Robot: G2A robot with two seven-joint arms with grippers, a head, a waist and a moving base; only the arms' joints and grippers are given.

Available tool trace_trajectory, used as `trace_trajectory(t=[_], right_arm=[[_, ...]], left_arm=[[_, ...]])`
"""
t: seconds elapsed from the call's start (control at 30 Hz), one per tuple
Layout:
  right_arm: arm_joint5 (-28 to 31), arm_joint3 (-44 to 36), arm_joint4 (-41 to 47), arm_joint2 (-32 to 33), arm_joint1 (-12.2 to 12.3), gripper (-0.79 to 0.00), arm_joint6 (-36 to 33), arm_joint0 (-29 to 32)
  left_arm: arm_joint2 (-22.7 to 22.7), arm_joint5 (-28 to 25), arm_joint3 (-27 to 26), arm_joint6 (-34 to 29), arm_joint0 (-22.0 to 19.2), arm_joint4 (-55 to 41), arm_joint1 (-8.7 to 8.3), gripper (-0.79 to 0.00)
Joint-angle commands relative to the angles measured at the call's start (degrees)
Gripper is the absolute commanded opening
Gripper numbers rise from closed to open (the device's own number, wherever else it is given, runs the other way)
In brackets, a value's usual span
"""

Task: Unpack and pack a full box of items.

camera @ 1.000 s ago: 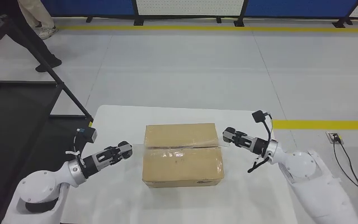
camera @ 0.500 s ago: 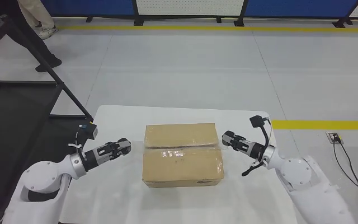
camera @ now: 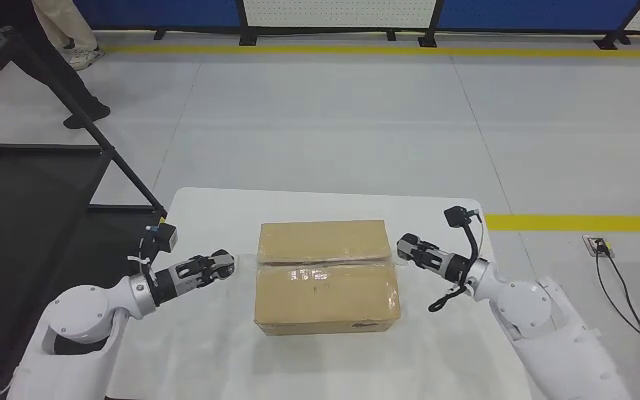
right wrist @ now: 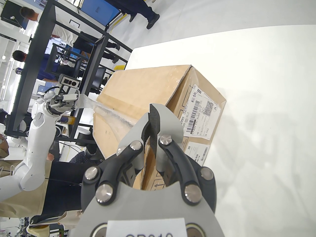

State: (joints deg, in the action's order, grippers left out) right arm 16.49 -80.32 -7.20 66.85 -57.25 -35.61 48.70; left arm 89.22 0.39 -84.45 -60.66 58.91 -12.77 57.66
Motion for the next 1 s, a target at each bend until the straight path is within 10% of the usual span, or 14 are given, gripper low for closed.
trace_trajectory(t=[0.0, 0.2, 0.57, 0.93, 0.97], right_arm=[[0.4, 0.4, 0.0, -0.1, -0.1, -0.785, 0.2, -0.1], [1.9, 1.3, -0.8, -0.3, -0.4, -0.785, 0.9, -0.5], [3.3, 3.0, -1.2, -0.5, -0.8, -0.785, 0.6, -0.9], [4.1, 4.4, -0.8, -0.5, -1.1, -0.785, -0.3, -1.4], [4.1, 4.5, -0.8, -0.6, -1.2, -0.696, -0.5, -1.5]], left_arm=[[-0.3, 0.2, 0.2, 0.2, -0.1, 0.0, -0.06, -0.785], [-1.0, 0.2, 0.9, 0.4, -0.6, -0.1, -0.24, -0.693], [-1.5, 0.3, 1.0, 1.4, -0.5, -0.9, -0.57, -0.234], [-0.6, 0.1, -0.4, 3.3, 0.7, -1.6, -1.03, -0.185], [-0.3, 0.0, -0.8, 3.6, 1.1, -1.7, -1.08, -0.117]])
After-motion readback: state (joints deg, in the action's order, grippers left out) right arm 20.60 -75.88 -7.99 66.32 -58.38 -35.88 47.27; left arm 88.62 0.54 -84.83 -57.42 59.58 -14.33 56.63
